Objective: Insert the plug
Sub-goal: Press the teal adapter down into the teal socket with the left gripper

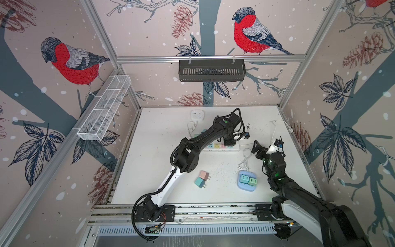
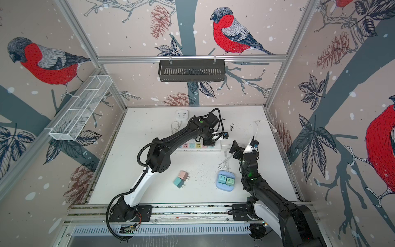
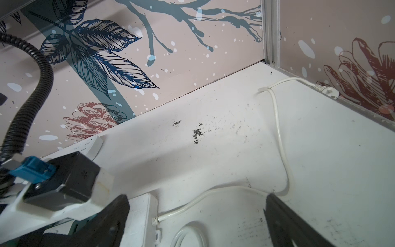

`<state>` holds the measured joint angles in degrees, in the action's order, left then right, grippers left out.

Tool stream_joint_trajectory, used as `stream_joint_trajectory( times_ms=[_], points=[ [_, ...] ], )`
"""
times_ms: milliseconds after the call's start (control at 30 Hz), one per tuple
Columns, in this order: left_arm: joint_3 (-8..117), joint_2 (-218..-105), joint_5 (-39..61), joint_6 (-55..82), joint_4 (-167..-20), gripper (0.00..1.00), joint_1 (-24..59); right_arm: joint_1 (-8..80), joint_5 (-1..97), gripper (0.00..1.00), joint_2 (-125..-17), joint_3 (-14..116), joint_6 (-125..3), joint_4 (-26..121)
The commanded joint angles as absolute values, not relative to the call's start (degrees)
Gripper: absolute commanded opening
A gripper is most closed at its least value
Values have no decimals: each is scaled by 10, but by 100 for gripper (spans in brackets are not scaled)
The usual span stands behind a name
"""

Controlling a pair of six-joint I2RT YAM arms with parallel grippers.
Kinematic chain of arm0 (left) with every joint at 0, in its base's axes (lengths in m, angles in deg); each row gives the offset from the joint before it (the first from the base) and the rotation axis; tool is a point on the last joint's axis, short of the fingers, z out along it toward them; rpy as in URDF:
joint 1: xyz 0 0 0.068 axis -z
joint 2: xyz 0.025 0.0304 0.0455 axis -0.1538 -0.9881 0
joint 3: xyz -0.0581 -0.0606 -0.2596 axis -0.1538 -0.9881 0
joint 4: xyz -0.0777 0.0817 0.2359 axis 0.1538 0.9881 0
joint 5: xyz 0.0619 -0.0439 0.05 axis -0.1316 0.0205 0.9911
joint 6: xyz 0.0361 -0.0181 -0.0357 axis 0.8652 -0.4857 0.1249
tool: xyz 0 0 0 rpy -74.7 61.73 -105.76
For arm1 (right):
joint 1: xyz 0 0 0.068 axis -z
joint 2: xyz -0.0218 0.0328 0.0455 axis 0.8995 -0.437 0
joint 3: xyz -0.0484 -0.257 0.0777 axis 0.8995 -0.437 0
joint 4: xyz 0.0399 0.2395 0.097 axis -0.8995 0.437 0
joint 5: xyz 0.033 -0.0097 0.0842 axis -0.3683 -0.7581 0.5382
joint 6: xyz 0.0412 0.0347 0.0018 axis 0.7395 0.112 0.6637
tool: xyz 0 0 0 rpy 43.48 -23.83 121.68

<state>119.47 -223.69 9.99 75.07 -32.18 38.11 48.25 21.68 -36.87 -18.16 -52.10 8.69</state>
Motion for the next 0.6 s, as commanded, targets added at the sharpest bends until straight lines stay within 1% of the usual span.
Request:
stream_joint_trajectory(
  times_ms=[0,133,233,400,567],
  points=[
    [1199,-2240,86,768,-254,0,382,483,216,100,-369,-179,-525,76],
    [1162,-2205,58,769,-244,0,392,483,215,100,-370,-178,-525,76],
    [1137,-2191,68,764,-262,0,400,483,216,100,-370,-178,-525,77],
    [1150,-2201,72,760,-267,0,400,483,216,100,-370,-178,-524,78],
    [1172,-2233,110,750,-277,0,393,483,215,100,-370,-178,-524,78]
  ],
)
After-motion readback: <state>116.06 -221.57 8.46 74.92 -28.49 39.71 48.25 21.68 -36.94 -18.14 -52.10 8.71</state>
